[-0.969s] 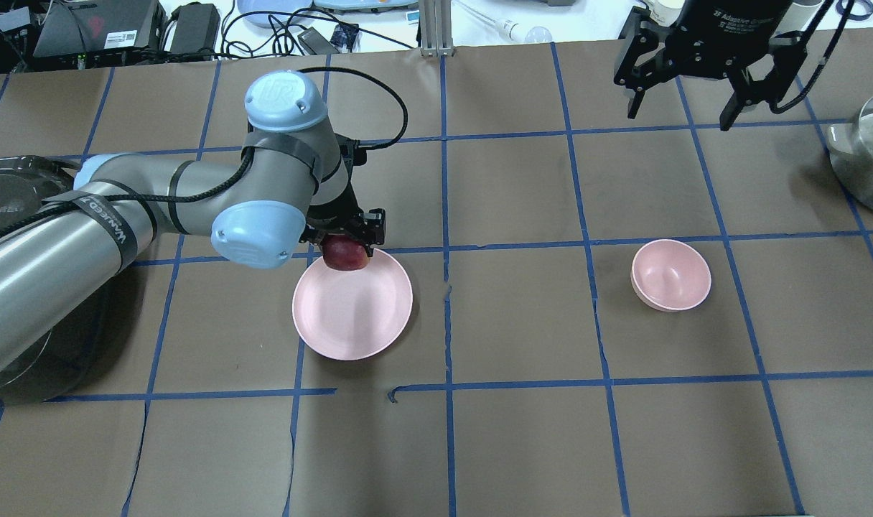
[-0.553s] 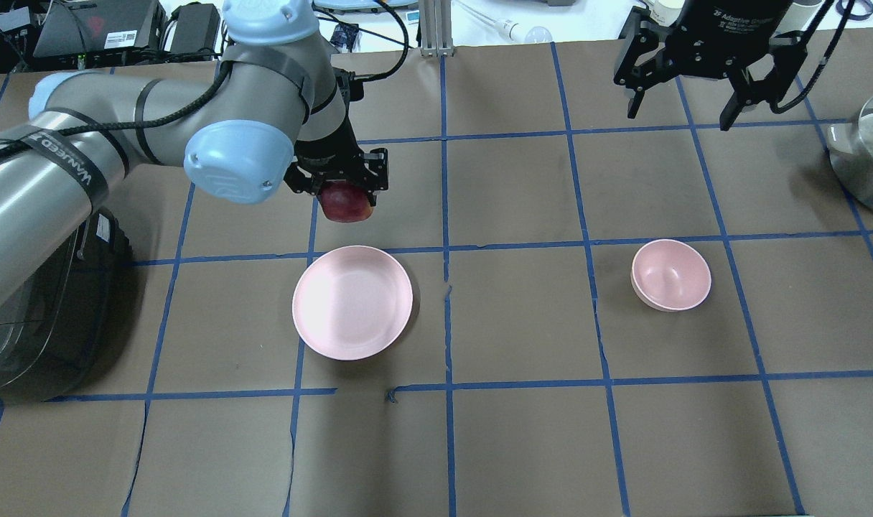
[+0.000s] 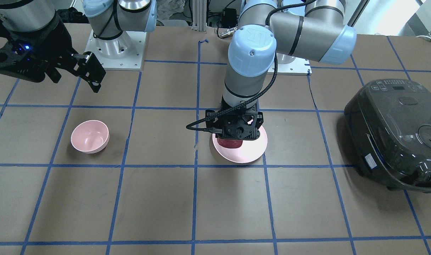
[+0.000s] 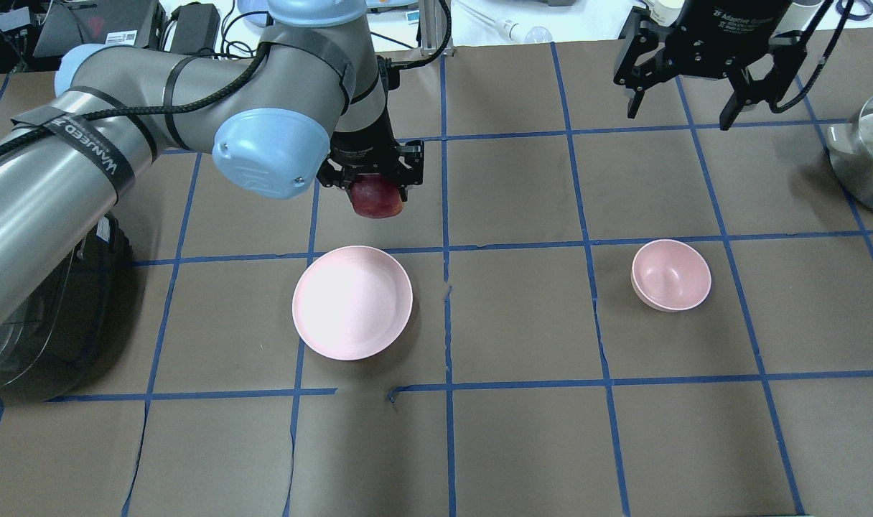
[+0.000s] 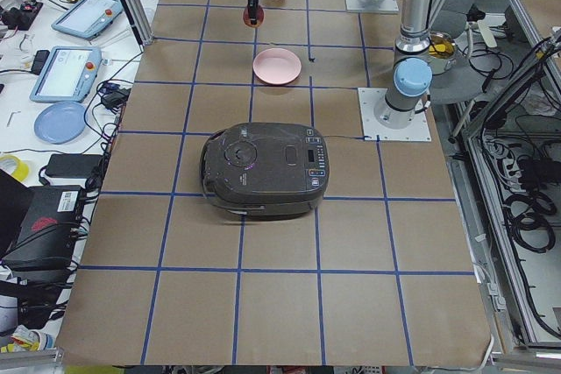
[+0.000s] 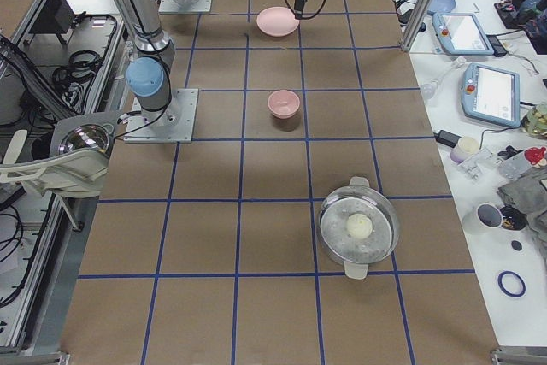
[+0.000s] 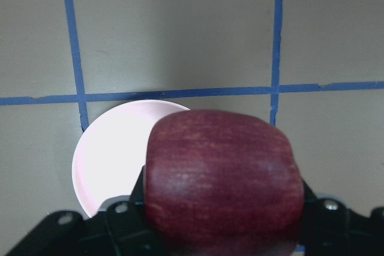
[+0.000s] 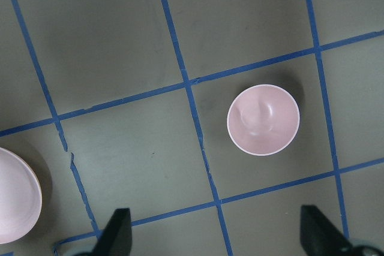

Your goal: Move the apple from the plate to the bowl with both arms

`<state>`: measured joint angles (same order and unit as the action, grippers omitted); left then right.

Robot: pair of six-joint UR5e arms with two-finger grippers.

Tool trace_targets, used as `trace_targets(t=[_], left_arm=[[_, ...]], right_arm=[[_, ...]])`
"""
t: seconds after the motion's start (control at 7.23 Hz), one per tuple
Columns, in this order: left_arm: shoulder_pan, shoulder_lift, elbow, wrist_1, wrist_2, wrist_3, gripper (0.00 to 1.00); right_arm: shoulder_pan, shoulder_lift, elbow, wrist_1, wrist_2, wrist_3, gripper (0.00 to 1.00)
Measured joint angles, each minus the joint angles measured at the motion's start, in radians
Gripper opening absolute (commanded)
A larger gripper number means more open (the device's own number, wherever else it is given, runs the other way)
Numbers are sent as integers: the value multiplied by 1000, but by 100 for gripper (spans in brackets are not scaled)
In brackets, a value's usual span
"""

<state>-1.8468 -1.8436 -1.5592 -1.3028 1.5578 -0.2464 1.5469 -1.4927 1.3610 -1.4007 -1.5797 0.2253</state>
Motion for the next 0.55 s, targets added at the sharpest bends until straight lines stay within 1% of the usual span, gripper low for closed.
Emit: trace_targets(t=[0.28,0.42,0.55], left_arm=[[-3,-6,-1,6,-11,-2,0],[-4,-8,-1,8,-18,-3,0],[-4,-9,0,10,-25,-3,0]], right_arm=[[-58,9,10,-11,-1,-79,100],[-132,15,44,-27,3,-164,100],[-216,17,107,-74,10,-263,100]])
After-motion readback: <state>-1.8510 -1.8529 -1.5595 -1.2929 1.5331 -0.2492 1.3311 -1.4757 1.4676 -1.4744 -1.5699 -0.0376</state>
